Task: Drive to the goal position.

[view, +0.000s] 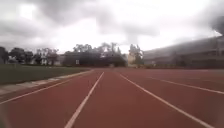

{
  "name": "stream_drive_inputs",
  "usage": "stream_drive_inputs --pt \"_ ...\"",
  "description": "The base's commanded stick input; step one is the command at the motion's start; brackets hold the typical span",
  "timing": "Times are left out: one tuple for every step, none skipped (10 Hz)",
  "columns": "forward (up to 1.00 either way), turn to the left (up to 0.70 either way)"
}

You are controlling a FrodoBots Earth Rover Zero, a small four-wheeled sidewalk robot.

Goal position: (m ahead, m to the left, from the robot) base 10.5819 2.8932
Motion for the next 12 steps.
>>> stream_drive_inputs --pt "0.70 0.00" --pt "0.70 0.00" --pt "0.70 0.00" --pt "0.70 0.00" --pt "0.70 0.00" --pt "0.70 0.00" --pt "0.70 0.00" --pt "0.70 0.00" --pt "0.70 0.00" --pt "0.70 0.00" --pt "0.70 0.00" --pt "0.70 0.00"
